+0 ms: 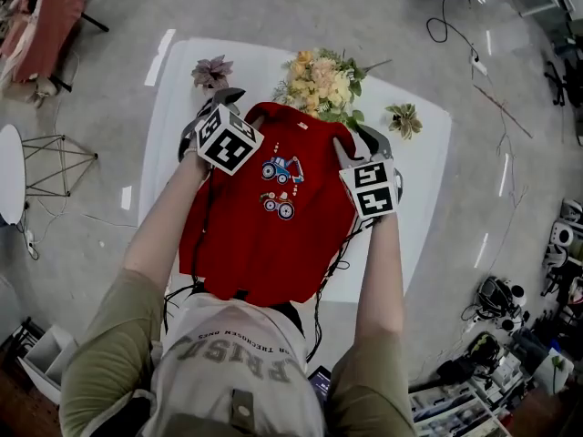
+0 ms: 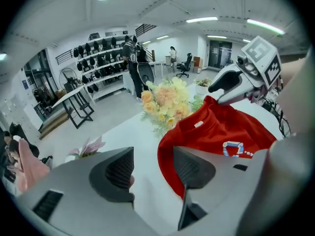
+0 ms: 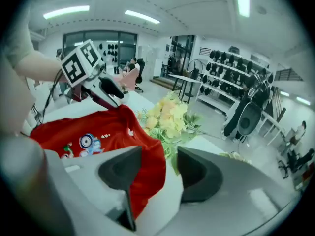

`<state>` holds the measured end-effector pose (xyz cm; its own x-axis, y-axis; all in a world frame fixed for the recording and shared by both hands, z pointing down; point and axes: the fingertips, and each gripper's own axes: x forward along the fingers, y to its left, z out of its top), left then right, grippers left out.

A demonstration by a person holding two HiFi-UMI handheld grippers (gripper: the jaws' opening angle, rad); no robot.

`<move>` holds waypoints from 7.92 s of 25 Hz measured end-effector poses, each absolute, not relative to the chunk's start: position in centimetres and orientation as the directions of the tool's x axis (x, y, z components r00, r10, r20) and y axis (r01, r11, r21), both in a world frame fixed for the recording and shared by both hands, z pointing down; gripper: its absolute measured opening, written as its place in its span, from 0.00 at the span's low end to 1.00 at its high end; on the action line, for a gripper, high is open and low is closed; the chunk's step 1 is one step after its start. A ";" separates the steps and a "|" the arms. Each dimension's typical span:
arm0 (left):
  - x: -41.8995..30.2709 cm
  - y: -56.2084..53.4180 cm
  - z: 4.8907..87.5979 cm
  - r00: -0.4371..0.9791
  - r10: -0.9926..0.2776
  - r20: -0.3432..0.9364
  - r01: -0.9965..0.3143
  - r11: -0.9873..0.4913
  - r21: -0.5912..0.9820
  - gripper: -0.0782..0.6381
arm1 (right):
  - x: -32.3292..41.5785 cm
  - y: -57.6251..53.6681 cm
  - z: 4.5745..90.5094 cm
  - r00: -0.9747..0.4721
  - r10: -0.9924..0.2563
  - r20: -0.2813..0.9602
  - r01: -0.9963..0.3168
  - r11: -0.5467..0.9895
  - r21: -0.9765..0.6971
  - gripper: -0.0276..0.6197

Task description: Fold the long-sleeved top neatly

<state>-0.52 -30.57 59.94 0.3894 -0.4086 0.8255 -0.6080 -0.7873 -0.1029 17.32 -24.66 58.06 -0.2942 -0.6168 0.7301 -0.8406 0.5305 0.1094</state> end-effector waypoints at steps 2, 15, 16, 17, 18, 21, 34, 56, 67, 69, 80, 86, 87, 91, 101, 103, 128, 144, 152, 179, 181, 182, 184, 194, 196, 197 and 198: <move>-1.2 -29.8 58.5 0.408 -0.420 0.811 -0.628 -0.774 -0.085 0.45 | 17.4 -23.4 56.7 -0.339 -0.622 0.706 -0.856 0.515 0.044 0.51; -6.8 -10.7 54.5 0.428 -0.428 0.796 -0.696 -0.718 -0.012 0.46 | 18.7 -5.1 52.0 -0.362 -0.692 0.625 -0.890 0.456 -0.009 0.51; -7.0 -8.7 54.7 0.427 -0.423 0.799 -0.699 -0.715 -0.004 0.46 | 18.2 -3.5 52.5 -0.371 -0.678 0.634 -0.883 0.468 -0.016 0.51; -7.0 -6.6 54.9 0.429 -0.416 0.802 -0.702 -0.712 0.006 0.46 | 17.7 -2.1 53.0 -0.380 -0.664 0.644 -0.876 0.482 -0.021 0.51; -6.9 -4.7 55.1 0.433 -0.409 0.804 -0.704 -0.710 0.018 0.46 | 17.2 -0.7 53.4 -0.388 -0.650 0.654 -0.868 0.495 -0.023 0.51; -6.0 0.7 55.9 0.452 -0.371 0.811 -0.696 -0.715 0.061 0.46 | 15.9 2.4 54.7 -0.396 -0.615 0.682 -0.850 0.527 -0.019 0.51; -2.7 15.6 61.4 0.461 -0.064 0.885 -0.517 -0.830 0.209 0.43 | 13.6 6.9 55.6 -0.310 -0.623 0.718 -0.896 0.444 -0.002 0.51; -0.1 10.5 56.6 0.516 -0.218 0.829 -0.613 -0.769 0.180 0.16 | 10.6 1.9 55.7 -0.481 -0.533 0.696 -0.754 0.656 -0.019 0.51; -7.4 9.0 58.3 0.163 -0.444 0.881 -0.867 -0.491 -0.087 0.43 | 0.0 -0.9 58.1 -0.687 -0.225 0.691 -0.422 0.898 -0.126 0.51; -9.4 9.2 59.9 0.098 -0.412 0.906 -0.891 -0.442 -0.105 0.43 | -1.2 -0.4 58.8 -0.690 -0.177 0.701 -0.372 0.919 -0.134 0.51; -15.7 -0.4 50.8 0.175 -0.617 0.767 -0.928 -0.363 -0.081 0.15 | -0.1 -1.4 57.6 -0.663 -0.261 0.702 -0.469 0.876 -0.117 0.51; -23.9 -12.2 44.4 0.089 -0.770 0.632 -0.906 -0.326 -0.270 0.15 | 0.7 -3.0 57.0 -0.578 -0.395 0.714 -0.631 0.771 -0.084 0.51; -24.4 -13.7 44.5 0.100 -0.767 0.633 -0.902 -0.338 -0.267 0.15 | 1.0 -3.2 57.0 -0.552 -0.417 0.723 -0.660 0.748 -0.072 0.51; -24.4 -17.7 50.3 0.154 -0.670 0.726 -0.853 -0.461 -0.245 0.15 | 2.4 -3.8 57.2 -0.441 -0.489 0.752 -0.760 0.650 -0.023 0.51; -23.9 -16.6 56.7 0.229 -0.485 0.844 -0.758 -0.632 -0.158 0.54 | 6.6 -2.8 53.7 -0.261 -0.644 0.719 -0.923 0.385 0.010 0.51; -22.6 -14.1 54.7 0.300 -0.464 0.833 -0.750 -0.655 -0.095 0.58 | 7.7 -1.9 52.9 -0.252 -0.656 0.711 -0.935 0.354 -0.005 0.51; -1.2 9.2 57.0 0.539 -0.051 0.841 -0.437 -0.870 0.227 0.15 | 3.4 13.4 57.5 -0.473 -0.371 0.799 -0.654 0.756 -0.036 0.11; -14.7 3.7 60.2 0.365 0.031 0.930 -0.546 -0.803 0.241 0.15 | -8.2 6.1 58.7 -0.544 -0.323 0.774 -0.642 0.754 -0.137 0.10; -15.8 3.2 60.0 0.336 0.121 0.934 -0.333 -0.912 0.238 0.40 | -6.7 7.0 59.1 -0.554 -0.265 0.790 -0.707 0.650 -0.278 0.48; 14.7 -14.2 60.9 0.556 0.193 0.808 -0.106 -0.948 0.299 0.30 | 19.2 -5.6 62.8 -0.421 -0.432 0.798 -0.903 0.286 -0.322 0.42; 14.9 -14.0 61.9 0.520 0.202 0.830 -0.084 -0.955 0.285 0.30 | 19.0 -5.6 63.0 -0.453 -0.414 0.790 -0.887 0.298 -0.353 0.37; 14.9 -14.0 62.4 0.506 0.206 0.837 -0.081 -0.956 0.283 0.28 | 18.8 -5.6 63.1 -0.471 -0.405 0.784 -0.878 0.301 -0.372 0.31; 14.8 -14.0 62.8 0.498 0.207 0.842 -0.080 -0.956 0.282 0.20 | 18.6 -5.4 63.1 -0.501 -0.394 0.771 -0.862 0.304 -0.405 0.22; 17.2 -15.4 56.1 0.603 0.201 0.772 0.036 -0.974 0.226 0.15 | 23.4 -5.0 58.4 -0.472 -0.537 0.699 -0.877 0.207 -0.433 0.10; 18.6 -15.8 55.7 0.620 0.185 0.762 0.029 -0.977 0.213 0.15 | 25.2 -5.3 58.0 -0.427 -0.543 0.723 -0.901 0.185 -0.394 0.10; 19.5 -16.1 56.0 0.627 0.171 0.760 0.018 -0.978 0.206 0.15 | 26.1 -5.6 58.1 -0.399 -0.535 0.745 -0.915 0.178 -0.362 0.10; 20.3 -16.5 56.6 0.630 0.154 0.761 0.001 -0.980 0.198 0.15 | 26.9 -5.9 58.5 -0.369 -0.522 0.769 -0.929 0.173 -0.328 0.10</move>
<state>20.34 -16.50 56.63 0.6303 0.1542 0.7609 0.0011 -0.9802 0.1978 26.91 -5.94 58.54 -0.3687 -0.5221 0.7691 -0.9288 0.1728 -0.3279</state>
